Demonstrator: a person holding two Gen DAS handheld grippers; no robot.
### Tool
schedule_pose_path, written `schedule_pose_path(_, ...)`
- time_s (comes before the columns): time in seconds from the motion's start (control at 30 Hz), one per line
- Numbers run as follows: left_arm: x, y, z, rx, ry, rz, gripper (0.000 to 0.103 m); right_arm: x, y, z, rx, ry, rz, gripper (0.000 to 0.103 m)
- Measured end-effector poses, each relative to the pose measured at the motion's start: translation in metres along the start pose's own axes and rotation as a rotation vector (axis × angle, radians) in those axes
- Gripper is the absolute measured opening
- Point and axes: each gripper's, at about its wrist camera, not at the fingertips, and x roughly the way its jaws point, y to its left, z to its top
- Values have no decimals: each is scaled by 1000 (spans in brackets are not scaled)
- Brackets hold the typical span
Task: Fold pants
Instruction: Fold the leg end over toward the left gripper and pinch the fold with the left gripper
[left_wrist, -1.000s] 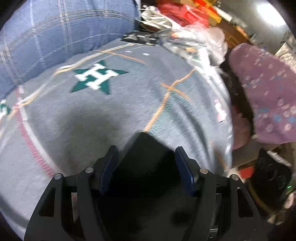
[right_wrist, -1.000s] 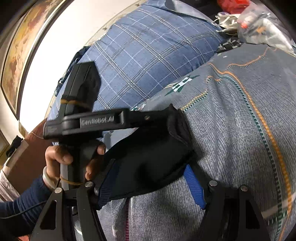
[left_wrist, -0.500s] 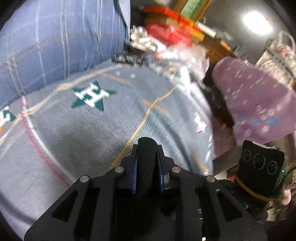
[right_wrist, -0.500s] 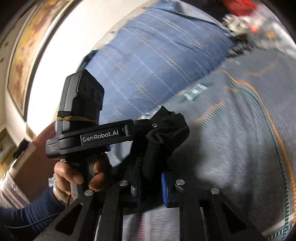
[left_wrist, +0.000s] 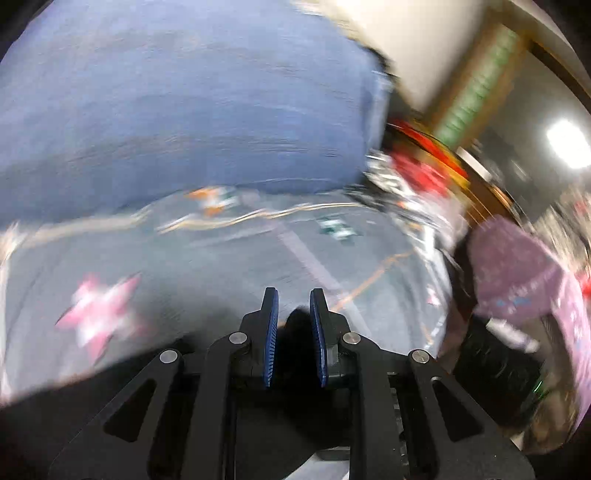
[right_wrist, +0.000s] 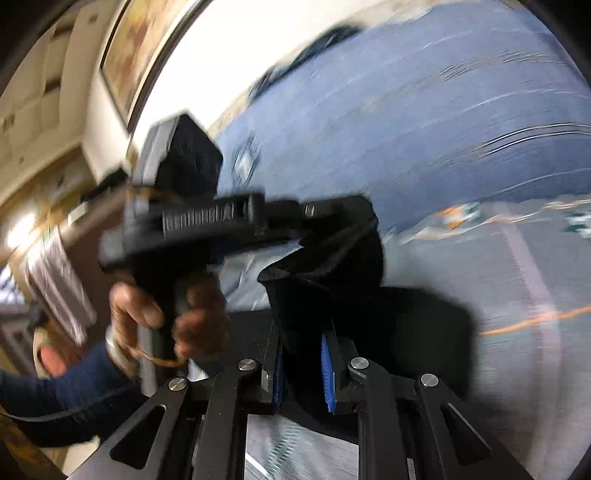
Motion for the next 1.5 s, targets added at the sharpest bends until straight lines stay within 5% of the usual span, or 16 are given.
schedule_pose_path(0.07,-16,32,-12,-95,3,46,21,40,7,-12,-12,89,18,21)
schedule_pose_path(0.1,-25,45,-19,-134,-2,79,26,62,9,-19,-3,143,12,32)
schedule_pose_path(0.17,-42,61,-32,-178,-25,109,59,83,11,-29,22,215,34,42)
schedule_pose_path(0.2,-51,67,-39,-203,-47,110,63,79,14,-29,23,195,69,47)
schedule_pose_path(0.37,-62,69,-69,-270,-64,98,67,21,3,-10,37,76,119,52)
schedule_pose_path(0.6,-17,40,-94,-221,46,232,67,-16,-42,2,83,47,-163,58)
schedule_pose_path(0.7,-14,39,-99,-240,0,237,66,-9,-50,0,114,48,-158,58)
schedule_pose_path(0.73,-13,39,-99,-240,-10,219,54,-4,-50,0,112,56,-160,58)
schedule_pose_path(0.77,-10,38,-97,-239,-3,206,26,-1,-49,-1,105,66,-165,58)
schedule_pose_path(0.87,-5,32,-99,-209,11,229,16,4,-43,-3,62,78,-197,58)
schedule_pose_path(1.13,-23,16,-108,-193,-21,302,15,8,-21,6,-8,62,-131,58)
schedule_pose_path(1.37,-15,22,-111,-191,-23,327,15,46,-26,-14,-15,149,-135,59)
schedule_pose_path(1.5,-12,19,-112,-159,-28,352,15,47,-28,-22,-46,116,-130,59)
